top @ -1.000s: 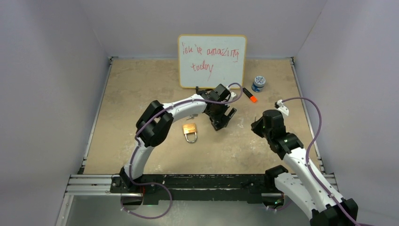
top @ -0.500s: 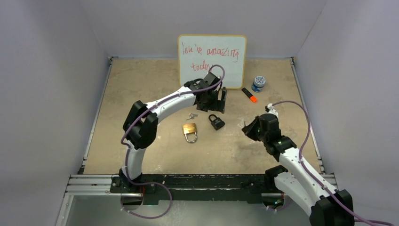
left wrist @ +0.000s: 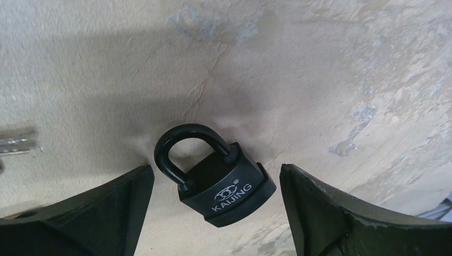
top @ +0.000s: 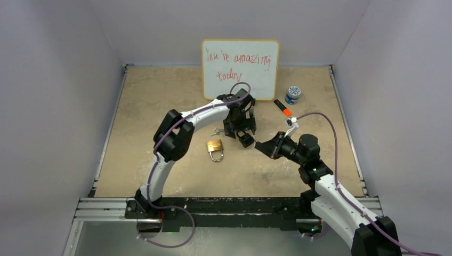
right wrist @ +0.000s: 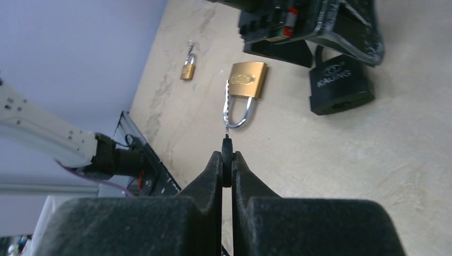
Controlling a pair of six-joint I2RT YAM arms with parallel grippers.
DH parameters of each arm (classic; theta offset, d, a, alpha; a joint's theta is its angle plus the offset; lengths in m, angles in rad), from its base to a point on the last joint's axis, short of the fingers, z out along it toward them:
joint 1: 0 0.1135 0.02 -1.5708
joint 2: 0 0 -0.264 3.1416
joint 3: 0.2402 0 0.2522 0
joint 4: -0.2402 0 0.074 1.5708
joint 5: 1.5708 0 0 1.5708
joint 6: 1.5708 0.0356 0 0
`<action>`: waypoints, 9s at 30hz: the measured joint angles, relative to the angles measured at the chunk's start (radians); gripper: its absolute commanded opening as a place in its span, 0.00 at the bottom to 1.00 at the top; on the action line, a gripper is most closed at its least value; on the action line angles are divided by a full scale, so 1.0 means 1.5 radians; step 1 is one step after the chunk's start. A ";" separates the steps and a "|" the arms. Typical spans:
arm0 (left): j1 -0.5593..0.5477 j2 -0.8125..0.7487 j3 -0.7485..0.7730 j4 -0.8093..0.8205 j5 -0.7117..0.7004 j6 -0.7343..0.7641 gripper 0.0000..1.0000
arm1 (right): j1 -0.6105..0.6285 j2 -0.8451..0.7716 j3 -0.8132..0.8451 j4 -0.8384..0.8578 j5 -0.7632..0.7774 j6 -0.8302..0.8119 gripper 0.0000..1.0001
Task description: Unlock with the key
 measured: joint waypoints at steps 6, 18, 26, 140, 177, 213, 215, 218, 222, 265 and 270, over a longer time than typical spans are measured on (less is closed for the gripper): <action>0.005 0.004 -0.002 -0.006 0.008 -0.061 0.92 | 0.000 0.003 0.000 0.020 -0.049 -0.017 0.00; 0.001 0.007 -0.002 -0.023 0.010 -0.124 0.72 | 0.000 0.002 0.000 -0.006 -0.040 -0.050 0.00; -0.020 0.015 0.003 -0.044 -0.008 -0.133 0.55 | 0.000 0.010 0.000 -0.036 -0.014 -0.070 0.00; 0.195 -0.327 -0.384 0.206 0.271 -0.281 0.20 | 0.071 0.499 0.193 0.246 -0.134 0.312 0.00; 0.197 -0.330 -0.394 0.224 0.214 -0.314 0.19 | 0.104 0.507 0.362 -0.073 -0.043 0.172 0.00; 0.201 -0.332 -0.410 0.226 0.181 -0.343 0.19 | 0.130 0.531 0.368 -0.063 0.022 0.104 0.00; 0.201 -0.332 -0.413 0.227 0.182 -0.343 0.19 | 0.130 0.531 0.373 -0.075 0.022 0.112 0.00; 0.200 -0.332 -0.416 0.226 0.183 -0.343 0.19 | 0.131 0.535 0.377 -0.086 0.020 0.129 0.00; 0.201 -0.332 -0.417 0.225 0.182 -0.341 0.19 | 0.130 0.540 0.381 -0.092 0.014 0.155 0.00; 0.141 -0.319 -0.366 0.207 0.214 -0.279 0.19 | 0.090 0.608 0.300 -0.036 0.050 0.166 0.00; 0.108 -0.274 -0.324 0.203 0.221 -0.259 0.24 | 0.059 0.582 0.242 -0.003 0.058 0.155 0.00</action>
